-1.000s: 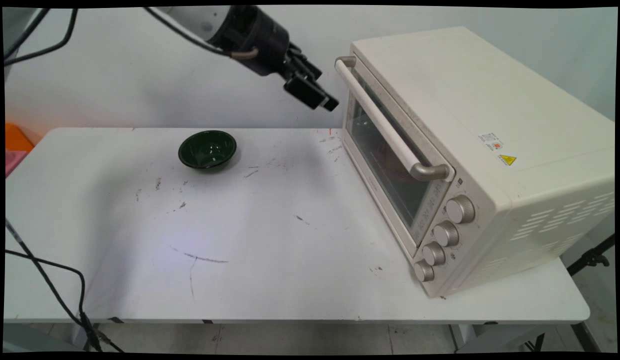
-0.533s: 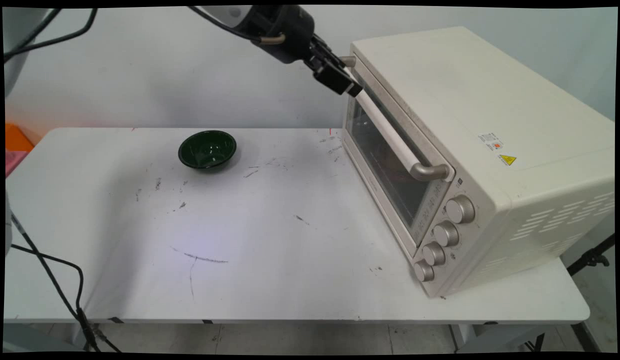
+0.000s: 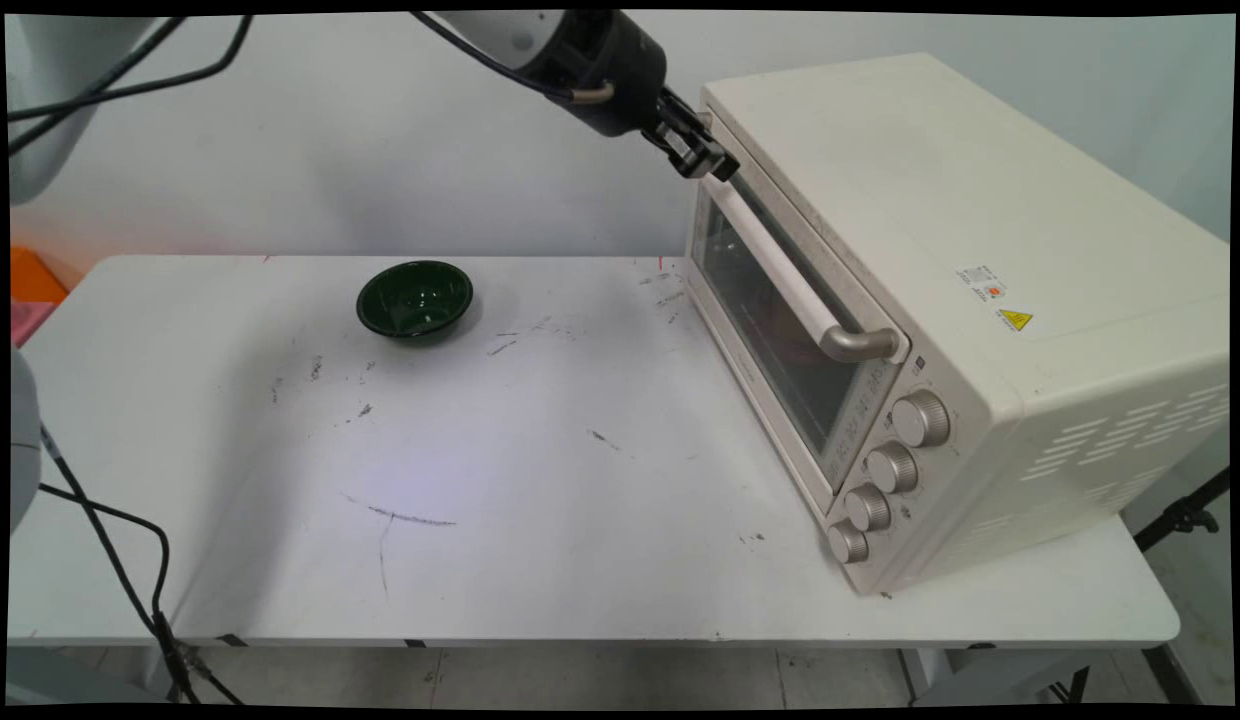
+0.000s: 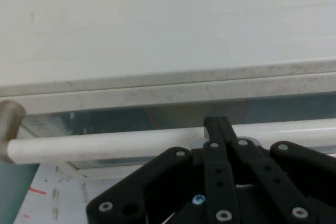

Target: Open the oven

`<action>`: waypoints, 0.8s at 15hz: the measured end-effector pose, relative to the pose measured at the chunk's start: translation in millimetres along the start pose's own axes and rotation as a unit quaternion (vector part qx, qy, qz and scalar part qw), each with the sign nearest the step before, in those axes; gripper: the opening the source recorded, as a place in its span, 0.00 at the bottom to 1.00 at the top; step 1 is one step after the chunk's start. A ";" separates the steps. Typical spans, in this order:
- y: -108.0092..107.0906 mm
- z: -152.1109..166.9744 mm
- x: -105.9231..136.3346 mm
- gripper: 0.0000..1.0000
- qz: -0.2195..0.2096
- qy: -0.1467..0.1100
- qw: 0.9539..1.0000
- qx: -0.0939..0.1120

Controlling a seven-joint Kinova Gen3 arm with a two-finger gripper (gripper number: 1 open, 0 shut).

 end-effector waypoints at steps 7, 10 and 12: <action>1.6 27.9 2.9 0.00 0.007 -0.007 1.000 0.011; 2.6 36.4 2.7 0.00 0.008 -0.009 1.000 0.015; 3.1 40.5 1.7 0.00 0.009 -0.011 1.000 0.017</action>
